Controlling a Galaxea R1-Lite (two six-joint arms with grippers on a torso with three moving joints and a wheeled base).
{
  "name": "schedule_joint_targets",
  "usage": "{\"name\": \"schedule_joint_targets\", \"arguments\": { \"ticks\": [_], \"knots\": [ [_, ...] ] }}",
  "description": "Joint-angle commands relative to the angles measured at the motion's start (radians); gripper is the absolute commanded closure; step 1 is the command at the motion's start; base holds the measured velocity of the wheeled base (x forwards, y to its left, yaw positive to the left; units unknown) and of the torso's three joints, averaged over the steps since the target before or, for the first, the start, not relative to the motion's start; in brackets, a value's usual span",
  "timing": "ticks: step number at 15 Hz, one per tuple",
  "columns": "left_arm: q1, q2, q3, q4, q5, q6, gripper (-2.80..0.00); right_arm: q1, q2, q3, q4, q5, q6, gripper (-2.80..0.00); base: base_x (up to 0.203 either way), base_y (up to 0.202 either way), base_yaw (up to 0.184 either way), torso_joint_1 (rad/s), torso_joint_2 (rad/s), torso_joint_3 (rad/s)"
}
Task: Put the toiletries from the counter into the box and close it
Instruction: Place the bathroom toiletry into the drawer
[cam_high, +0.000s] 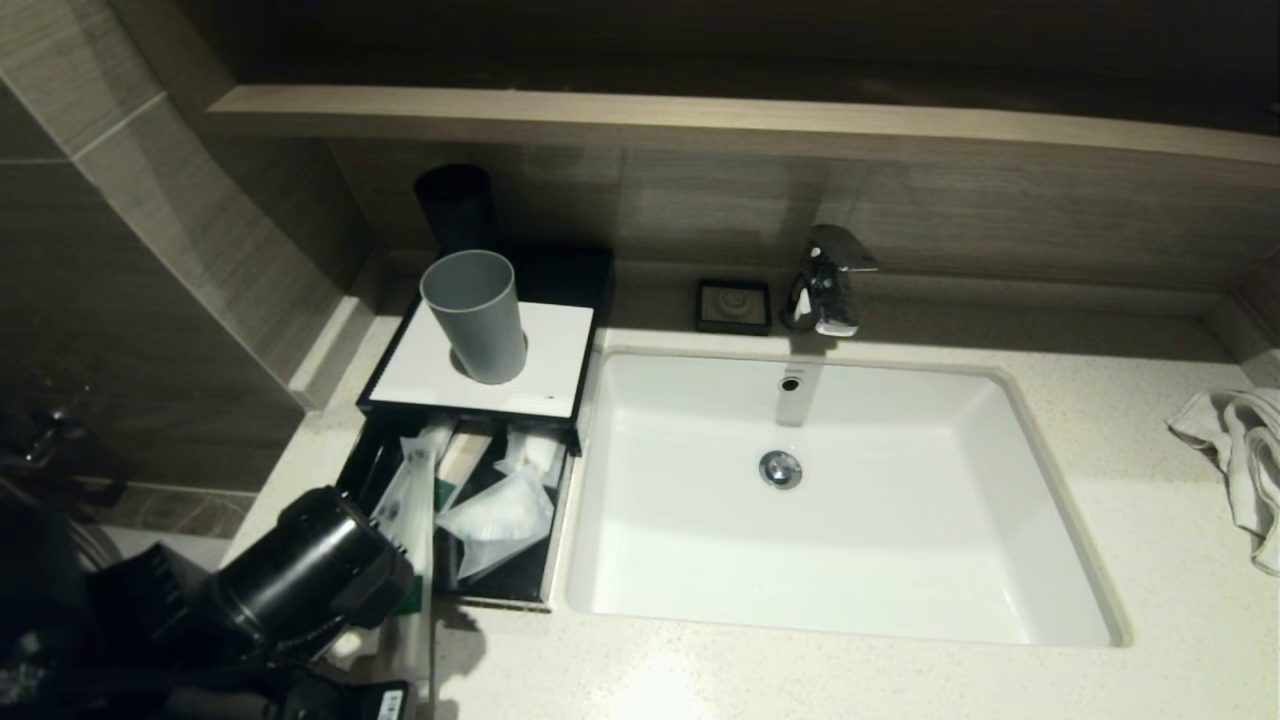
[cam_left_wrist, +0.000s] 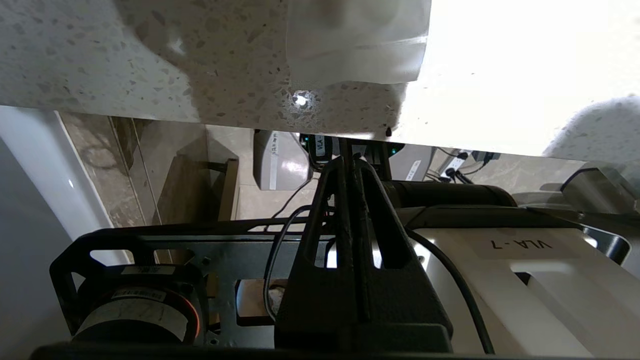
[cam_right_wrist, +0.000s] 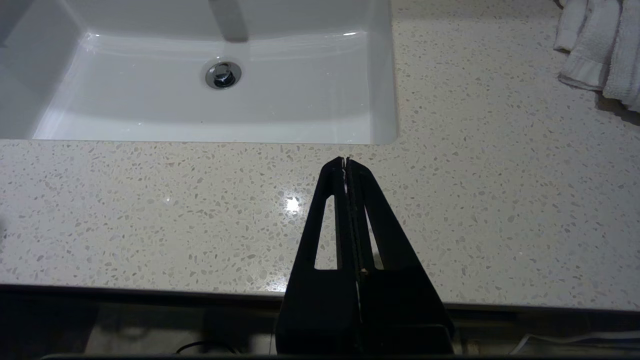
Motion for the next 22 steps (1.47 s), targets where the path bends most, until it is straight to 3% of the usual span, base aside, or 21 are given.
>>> {"name": "schedule_joint_targets", "arguments": {
  "ticks": [1,14,22],
  "knots": [
    [0.0,0.007,0.016,-0.022,0.002,-0.004,0.0,0.0,0.0,0.0,0.0,0.0,0.0,0.0,0.0,0.0,0.0,0.0,0.0,0.0],
    [0.008,0.03,0.03,-0.091,0.016,0.007,0.0,0.0,0.0,0.0,0.0,0.0,0.0,0.0,0.0,0.0,0.0,0.0,0.0,0.0],
    [0.054,0.049,-0.007,-0.114,0.028,0.022,0.0,0.0,0.0,0.0,0.0,0.0,-0.001,0.0,0.0,0.0,0.0,0.0,0.0,0.0]
  ]
}}
